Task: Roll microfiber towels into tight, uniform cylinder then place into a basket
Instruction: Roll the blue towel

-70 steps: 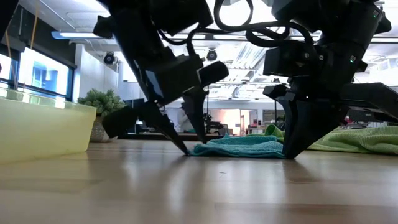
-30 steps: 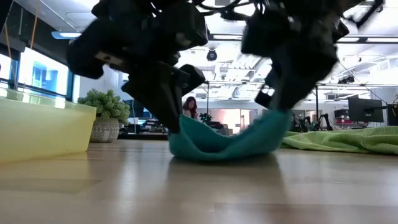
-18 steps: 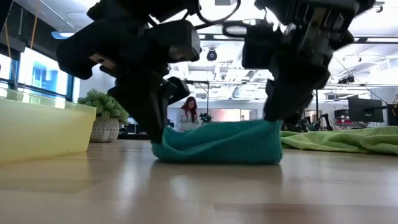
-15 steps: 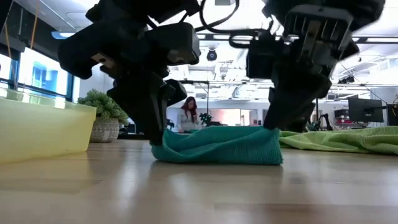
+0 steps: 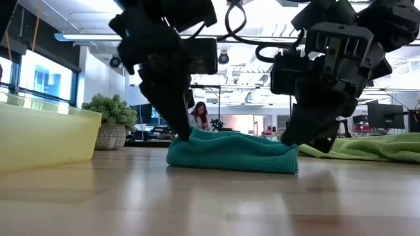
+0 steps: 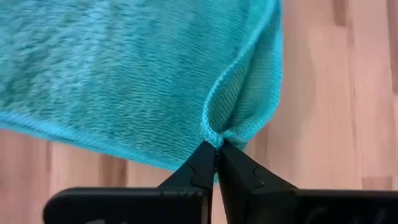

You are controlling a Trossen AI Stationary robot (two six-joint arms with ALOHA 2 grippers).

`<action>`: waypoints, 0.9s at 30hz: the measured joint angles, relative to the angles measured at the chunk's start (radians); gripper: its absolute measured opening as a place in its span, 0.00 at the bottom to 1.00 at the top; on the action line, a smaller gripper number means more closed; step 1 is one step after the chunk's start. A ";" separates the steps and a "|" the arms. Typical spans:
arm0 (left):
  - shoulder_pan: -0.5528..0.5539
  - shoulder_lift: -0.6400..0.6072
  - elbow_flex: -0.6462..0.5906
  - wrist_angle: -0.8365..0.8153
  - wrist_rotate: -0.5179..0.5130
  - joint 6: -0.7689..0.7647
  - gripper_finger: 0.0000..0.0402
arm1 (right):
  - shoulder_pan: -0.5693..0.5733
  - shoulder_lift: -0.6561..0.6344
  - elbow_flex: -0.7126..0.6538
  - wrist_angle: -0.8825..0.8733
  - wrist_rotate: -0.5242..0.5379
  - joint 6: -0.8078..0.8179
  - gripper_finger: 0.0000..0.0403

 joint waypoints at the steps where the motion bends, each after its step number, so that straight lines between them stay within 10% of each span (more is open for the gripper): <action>1: 0.007 0.000 0.000 0.000 0.000 -0.020 0.02 | 0.000 0.000 0.000 -0.003 0.003 -0.005 0.00; 27: 0.008 0.040 0.000 -0.025 -0.148 -0.112 0.02 | 0.039 -0.126 0.002 -0.012 0.099 -0.218 0.25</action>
